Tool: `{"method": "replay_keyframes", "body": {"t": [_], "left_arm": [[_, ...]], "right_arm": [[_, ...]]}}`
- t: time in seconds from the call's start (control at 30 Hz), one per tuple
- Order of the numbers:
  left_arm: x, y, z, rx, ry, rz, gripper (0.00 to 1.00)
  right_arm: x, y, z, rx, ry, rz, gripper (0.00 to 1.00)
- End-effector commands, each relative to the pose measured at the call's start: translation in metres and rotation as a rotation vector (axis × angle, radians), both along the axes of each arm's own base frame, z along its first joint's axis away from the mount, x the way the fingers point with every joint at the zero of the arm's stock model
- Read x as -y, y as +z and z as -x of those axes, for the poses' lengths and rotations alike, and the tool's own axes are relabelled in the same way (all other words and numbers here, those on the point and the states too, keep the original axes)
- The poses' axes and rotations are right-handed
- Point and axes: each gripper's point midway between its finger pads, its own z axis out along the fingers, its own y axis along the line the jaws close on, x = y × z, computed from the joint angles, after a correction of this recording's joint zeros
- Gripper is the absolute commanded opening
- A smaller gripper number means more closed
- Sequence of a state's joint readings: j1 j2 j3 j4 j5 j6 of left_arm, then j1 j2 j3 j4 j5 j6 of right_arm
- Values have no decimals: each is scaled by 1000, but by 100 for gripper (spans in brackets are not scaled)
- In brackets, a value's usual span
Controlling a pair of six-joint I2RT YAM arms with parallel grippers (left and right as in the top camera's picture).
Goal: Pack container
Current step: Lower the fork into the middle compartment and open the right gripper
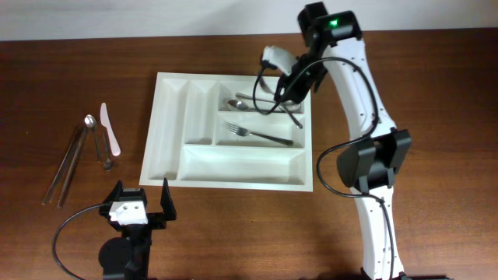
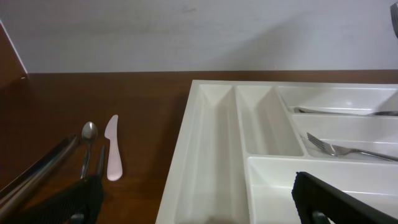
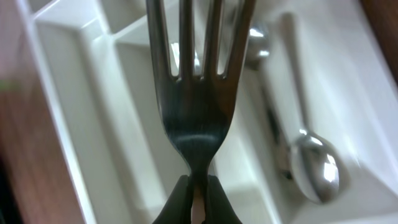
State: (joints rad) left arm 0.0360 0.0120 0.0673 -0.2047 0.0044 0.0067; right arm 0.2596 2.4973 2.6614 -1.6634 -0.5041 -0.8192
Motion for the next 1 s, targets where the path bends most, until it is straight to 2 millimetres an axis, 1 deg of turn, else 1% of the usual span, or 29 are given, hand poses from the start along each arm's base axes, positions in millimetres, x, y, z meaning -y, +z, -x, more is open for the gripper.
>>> {"method": "replay_keyframes", "body": {"t": [0.0, 0.1, 0.2, 0.37, 0.43, 0.47, 0.5, 0.53, 0.57, 0.63, 0.67, 0.7, 0.77, 0.83, 0.9, 0.97], "left_arm": [[0, -1, 0, 2, -3, -7, 99], [0, -1, 0, 2, -3, -7, 99], [0, -1, 0, 2, -3, -7, 99], [0, -1, 0, 2, -3, -7, 99], [0, -1, 0, 2, -3, -7, 99], [0, -1, 0, 2, -3, -7, 99], [0, -1, 0, 2, -3, -7, 99], [0, -1, 0, 2, -3, -7, 99], [0, -1, 0, 2, -3, -7, 99], [0, -1, 0, 2, -3, -7, 99], [0, -1, 0, 2, -3, -7, 99], [0, -1, 0, 2, -3, -7, 99], [0, -1, 0, 2, -3, -7, 99], [0, -1, 0, 2, -3, -7, 99], [0, -1, 0, 2, -3, -7, 99], [0, -1, 0, 2, -3, -7, 99]], "right_arm": [[-19, 16, 15, 71, 155, -40, 3], [-30, 10, 24, 63, 215, -36, 4], [-36, -3, 34, 39, 275, -30, 4], [-38, -37, 57, -30, 401, -18, 4], [-39, -51, 63, -62, 413, -14, 4], [-39, -56, 64, -69, 413, -12, 5], [-39, -60, 65, -76, 412, -11, 8], [-38, -63, 65, -81, 410, -10, 14], [-38, -64, 65, -82, 410, -10, 24], [-39, -64, 64, -76, 411, -11, 34], [-39, -63, 63, -69, 410, -12, 43], [-40, -61, 62, -61, 411, -13, 47], [-40, -59, 59, -49, 409, -16, 53], [-41, -53, 55, -40, 382, -15, 56], [-43, -43, 47, -20, 340, -17, 58], [-43, -27, 34, 15, 279, -23, 60]]}}
